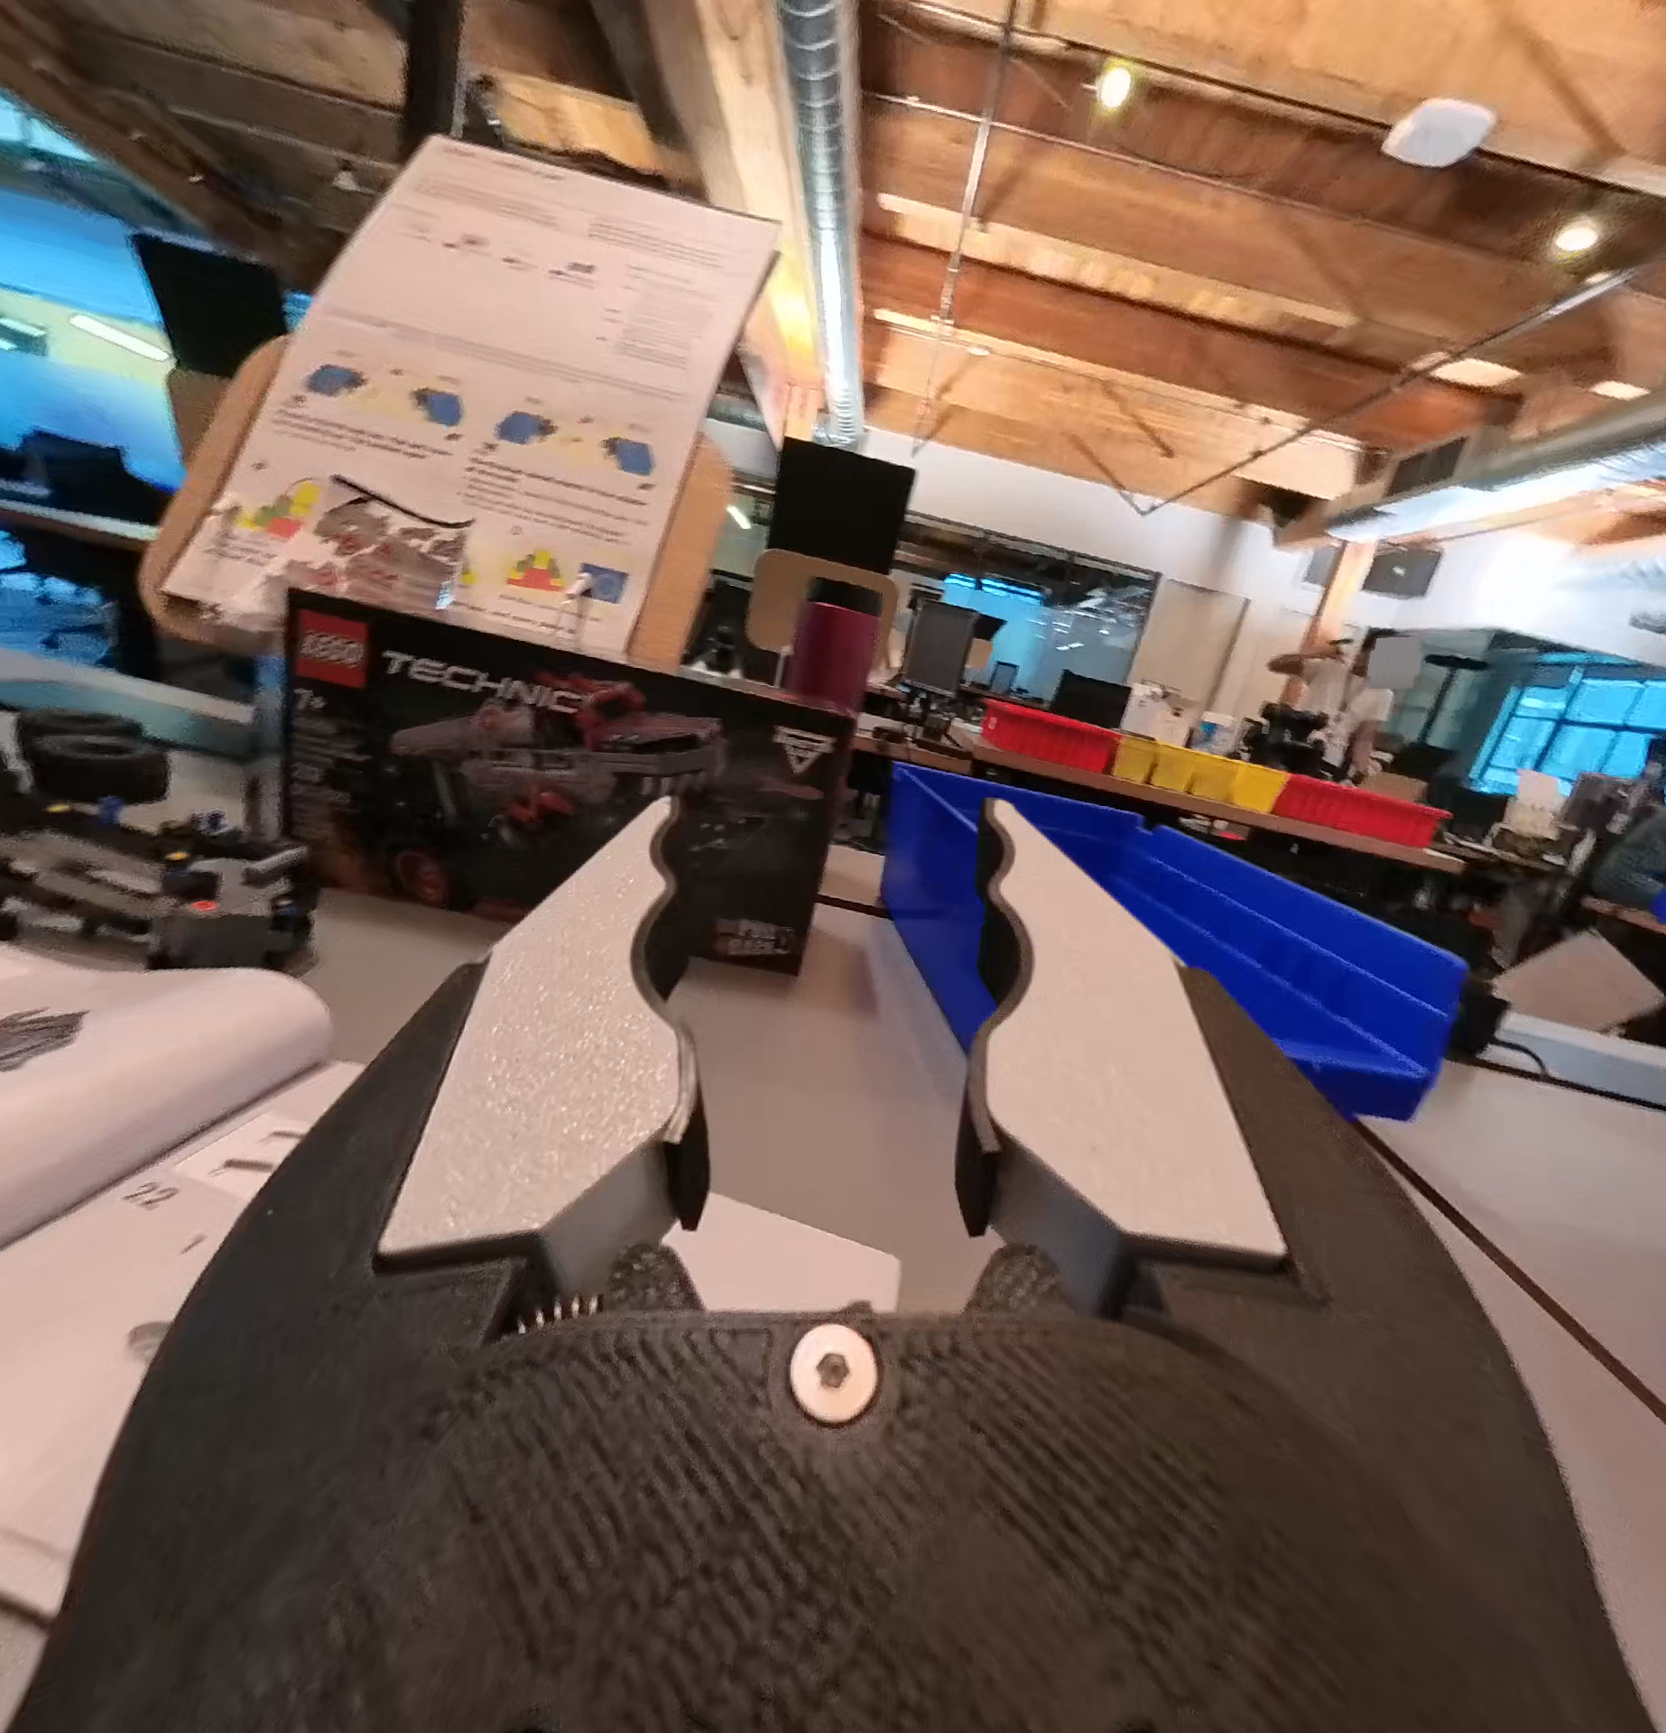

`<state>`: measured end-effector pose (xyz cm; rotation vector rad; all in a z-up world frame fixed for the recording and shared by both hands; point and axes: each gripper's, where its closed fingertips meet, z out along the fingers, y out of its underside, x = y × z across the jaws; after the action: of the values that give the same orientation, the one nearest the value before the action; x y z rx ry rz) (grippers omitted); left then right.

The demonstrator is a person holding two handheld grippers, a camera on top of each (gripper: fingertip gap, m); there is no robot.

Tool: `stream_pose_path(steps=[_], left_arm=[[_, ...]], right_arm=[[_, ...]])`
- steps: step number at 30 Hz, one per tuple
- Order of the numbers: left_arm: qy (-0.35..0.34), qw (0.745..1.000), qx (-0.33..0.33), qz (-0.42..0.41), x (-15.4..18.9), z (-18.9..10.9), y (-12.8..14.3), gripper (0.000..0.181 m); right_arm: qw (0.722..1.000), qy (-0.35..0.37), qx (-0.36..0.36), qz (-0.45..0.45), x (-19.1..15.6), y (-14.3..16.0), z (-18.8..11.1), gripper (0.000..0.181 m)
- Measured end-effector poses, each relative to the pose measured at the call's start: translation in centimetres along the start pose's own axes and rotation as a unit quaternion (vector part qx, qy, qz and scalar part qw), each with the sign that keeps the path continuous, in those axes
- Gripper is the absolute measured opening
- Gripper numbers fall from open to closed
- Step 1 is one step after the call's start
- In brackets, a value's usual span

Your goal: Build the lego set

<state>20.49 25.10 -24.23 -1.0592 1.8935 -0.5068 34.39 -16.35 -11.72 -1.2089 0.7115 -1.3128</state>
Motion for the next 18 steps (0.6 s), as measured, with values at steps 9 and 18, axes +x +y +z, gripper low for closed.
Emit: stream_pose_path(steps=[9, 18], left_arm=[[0.222, 0.97, -0.005, -0.097, 5.8, 1.6, -4.1, 0.042], [0.31, 0.95, -0.018, -0.037, 5.4, 2.8, -4.5, 0.012]], right_arm=[[0.996, -0.047, 0.022, -0.071, -3.4, -0.5, -0.3, 0.055], [0.998, 0.0, 0.054, -0.035, -1.4, -1.5, -0.9, 0.05]])
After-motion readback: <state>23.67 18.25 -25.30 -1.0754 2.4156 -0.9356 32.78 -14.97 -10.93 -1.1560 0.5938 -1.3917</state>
